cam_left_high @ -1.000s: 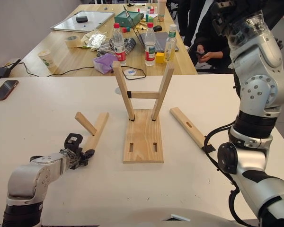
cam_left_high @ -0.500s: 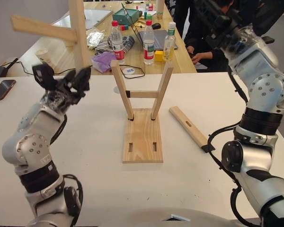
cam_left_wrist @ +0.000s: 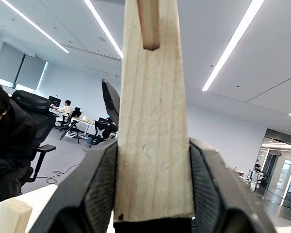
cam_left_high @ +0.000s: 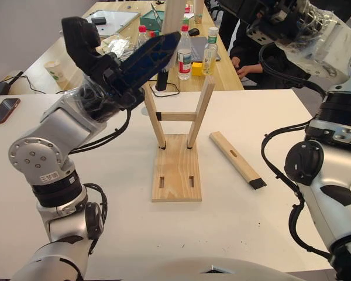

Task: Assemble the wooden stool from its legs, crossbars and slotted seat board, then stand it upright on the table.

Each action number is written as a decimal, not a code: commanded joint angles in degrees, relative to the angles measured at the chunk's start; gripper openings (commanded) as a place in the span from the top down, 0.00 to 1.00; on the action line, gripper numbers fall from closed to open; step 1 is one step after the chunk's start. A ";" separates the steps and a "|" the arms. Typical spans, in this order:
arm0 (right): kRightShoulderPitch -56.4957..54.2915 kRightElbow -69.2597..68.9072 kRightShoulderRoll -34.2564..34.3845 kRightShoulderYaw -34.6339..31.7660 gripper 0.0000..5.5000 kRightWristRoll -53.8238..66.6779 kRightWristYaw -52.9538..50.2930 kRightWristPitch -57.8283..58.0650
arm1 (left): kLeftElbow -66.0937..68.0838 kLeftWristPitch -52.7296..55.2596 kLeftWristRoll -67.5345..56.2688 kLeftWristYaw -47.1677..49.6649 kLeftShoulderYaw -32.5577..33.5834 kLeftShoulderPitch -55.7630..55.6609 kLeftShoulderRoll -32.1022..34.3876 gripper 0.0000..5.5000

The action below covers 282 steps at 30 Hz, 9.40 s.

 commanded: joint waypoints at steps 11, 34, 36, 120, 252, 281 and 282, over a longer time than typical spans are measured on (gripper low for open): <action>-2.53 0.41 -0.63 -1.55 0.36 7.40 1.11 4.97 | -1.70 -1.82 -0.32 -4.83 -3.62 6.05 3.58 0.64; -1.85 0.47 -2.87 1.92 0.60 3.00 3.82 4.40 | -3.77 -5.25 8.31 -8.72 -7.41 9.56 4.96 0.64; -1.32 -0.33 -2.81 2.05 0.60 2.63 4.56 3.48 | -3.88 -5.43 8.89 -8.82 -7.21 9.71 5.31 0.64; 46.80 -14.96 -12.03 32.15 0.62 -41.47 43.71 -56.58 | 16.18 -3.51 17.91 -10.16 6.54 12.10 10.42 0.43; 18.32 -16.80 2.26 7.03 1.00 -0.21 7.17 -13.89 | 18.20 -11.44 47.24 -6.87 0.57 21.21 1.66 0.43; 68.60 -33.77 -18.21 26.94 0.48 -42.83 -2.76 -21.25 | 10.62 -19.40 59.35 6.98 2.40 25.15 -2.45 0.43; 68.75 -33.49 -18.02 27.04 0.53 -42.96 -2.63 -21.26 | 10.75 -19.39 59.37 6.94 2.43 24.91 -2.45 0.43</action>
